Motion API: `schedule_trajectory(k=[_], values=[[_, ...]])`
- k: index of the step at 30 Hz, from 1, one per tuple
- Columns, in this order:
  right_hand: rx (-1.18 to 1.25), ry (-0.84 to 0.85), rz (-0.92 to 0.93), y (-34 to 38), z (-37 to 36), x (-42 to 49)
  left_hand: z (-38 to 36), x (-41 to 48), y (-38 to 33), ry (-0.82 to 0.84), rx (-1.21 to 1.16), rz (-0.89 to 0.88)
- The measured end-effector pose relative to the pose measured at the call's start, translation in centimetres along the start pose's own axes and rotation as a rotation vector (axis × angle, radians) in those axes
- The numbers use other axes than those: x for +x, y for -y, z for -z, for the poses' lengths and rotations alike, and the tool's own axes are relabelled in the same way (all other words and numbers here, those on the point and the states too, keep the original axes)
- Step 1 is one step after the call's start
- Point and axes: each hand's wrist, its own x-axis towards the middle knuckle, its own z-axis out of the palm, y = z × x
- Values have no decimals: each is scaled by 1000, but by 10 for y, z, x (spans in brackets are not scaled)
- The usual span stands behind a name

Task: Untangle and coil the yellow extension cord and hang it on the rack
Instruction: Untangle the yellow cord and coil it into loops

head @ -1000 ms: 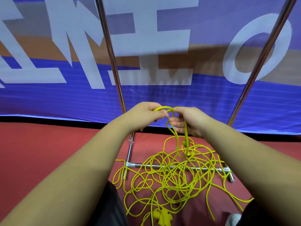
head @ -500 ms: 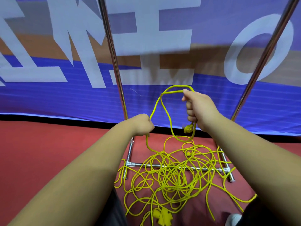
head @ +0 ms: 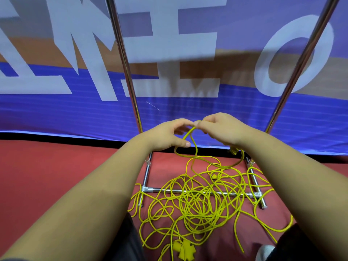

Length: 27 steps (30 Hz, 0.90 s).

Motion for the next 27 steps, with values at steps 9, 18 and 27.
schedule_trajectory(k=[9, 18, 27], values=[[304, 189, -107, -10, -5, 5, 5, 5, 0, -119, 29, 51], [539, 185, -71, -17, -7, 15, 19, 12, 8, -375, 143, 104], [1016, -163, -29, -14, 2, 21, 23, 15, 62, -201, 384, 419]])
